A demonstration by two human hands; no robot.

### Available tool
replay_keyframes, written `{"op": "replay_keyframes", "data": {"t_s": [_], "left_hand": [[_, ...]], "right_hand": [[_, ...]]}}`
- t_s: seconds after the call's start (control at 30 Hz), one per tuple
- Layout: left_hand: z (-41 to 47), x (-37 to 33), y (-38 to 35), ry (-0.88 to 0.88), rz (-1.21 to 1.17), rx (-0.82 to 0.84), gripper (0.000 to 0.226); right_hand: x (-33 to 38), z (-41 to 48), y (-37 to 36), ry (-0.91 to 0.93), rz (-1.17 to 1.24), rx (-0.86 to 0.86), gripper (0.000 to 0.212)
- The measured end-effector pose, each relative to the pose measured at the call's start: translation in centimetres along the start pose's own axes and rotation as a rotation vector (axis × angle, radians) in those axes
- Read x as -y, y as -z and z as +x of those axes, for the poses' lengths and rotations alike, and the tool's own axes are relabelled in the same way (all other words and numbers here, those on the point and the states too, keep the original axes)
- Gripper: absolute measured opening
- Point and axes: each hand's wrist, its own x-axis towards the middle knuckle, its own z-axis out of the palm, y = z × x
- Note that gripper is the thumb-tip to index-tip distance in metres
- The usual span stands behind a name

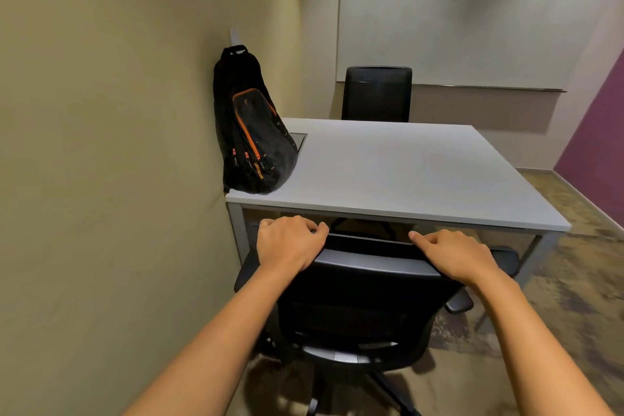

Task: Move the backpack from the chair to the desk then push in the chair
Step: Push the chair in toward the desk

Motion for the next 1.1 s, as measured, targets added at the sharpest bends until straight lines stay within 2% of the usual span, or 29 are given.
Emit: {"op": "replay_keyframes", "data": {"t_s": [0.27,0.53,1.1], "left_hand": [[2.1,-0.6,-0.6,-0.001,-0.030,0.006,0.044],[5.7,-1.6,-1.7,0.070,-0.041,0.028,0.041],[11.2,-5.6,-4.3,0.070,-0.004,0.010,0.040]], "right_hand": [[-0.6,1.8,0.3,0.012,-0.010,-0.016,0.057],[-1.3,5.5,0.1,0.035,-0.003,-0.068,0.053],[-5.1,12.3,1.1,0.057,0.043,-0.084,0.052]]}}
